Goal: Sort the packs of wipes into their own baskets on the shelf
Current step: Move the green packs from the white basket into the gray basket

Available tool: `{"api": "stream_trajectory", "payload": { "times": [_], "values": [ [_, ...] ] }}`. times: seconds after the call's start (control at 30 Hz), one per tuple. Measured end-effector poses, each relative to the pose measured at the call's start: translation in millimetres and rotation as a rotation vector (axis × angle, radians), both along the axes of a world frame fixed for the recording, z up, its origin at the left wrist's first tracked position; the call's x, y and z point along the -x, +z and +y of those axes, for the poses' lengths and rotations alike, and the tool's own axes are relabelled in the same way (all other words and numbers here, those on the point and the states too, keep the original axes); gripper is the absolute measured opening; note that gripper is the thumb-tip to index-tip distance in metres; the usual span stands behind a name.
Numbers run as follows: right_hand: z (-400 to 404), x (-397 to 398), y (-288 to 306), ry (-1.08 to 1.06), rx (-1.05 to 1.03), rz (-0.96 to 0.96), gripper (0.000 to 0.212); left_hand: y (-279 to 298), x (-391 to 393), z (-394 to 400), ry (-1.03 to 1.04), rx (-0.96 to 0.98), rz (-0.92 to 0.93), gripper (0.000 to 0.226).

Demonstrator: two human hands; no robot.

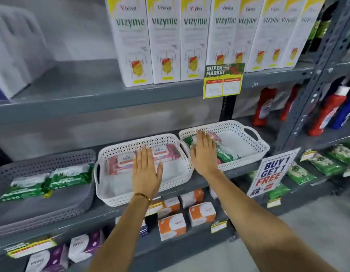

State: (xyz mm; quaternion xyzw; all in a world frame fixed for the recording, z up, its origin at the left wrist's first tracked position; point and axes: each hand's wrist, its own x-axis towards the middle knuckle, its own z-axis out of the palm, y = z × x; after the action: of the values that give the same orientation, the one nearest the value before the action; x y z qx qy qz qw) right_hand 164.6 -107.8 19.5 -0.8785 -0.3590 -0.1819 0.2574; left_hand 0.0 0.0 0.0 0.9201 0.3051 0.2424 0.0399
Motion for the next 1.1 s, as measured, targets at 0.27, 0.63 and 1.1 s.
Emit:
{"api": "stream_trajectory", "payload": {
  "times": [0.27, 0.63, 1.1],
  "values": [
    [27.4, -59.3, -10.9, 0.046, 0.329, 0.185, 0.055, -29.6, -26.5, 5.1, 0.054, 0.001, 0.062, 0.070],
    [42.9, -71.7, -5.3, -0.047, 0.358, 0.393, 0.035, -33.3, -27.1, 1.5, 0.097, 0.030, 0.157, 0.077],
    [43.2, -65.6, -9.7, -0.121, 0.093, 0.456, 0.052, -33.5, -26.4, 1.8, 0.090, 0.071, 0.172, 0.077]
  ]
}}
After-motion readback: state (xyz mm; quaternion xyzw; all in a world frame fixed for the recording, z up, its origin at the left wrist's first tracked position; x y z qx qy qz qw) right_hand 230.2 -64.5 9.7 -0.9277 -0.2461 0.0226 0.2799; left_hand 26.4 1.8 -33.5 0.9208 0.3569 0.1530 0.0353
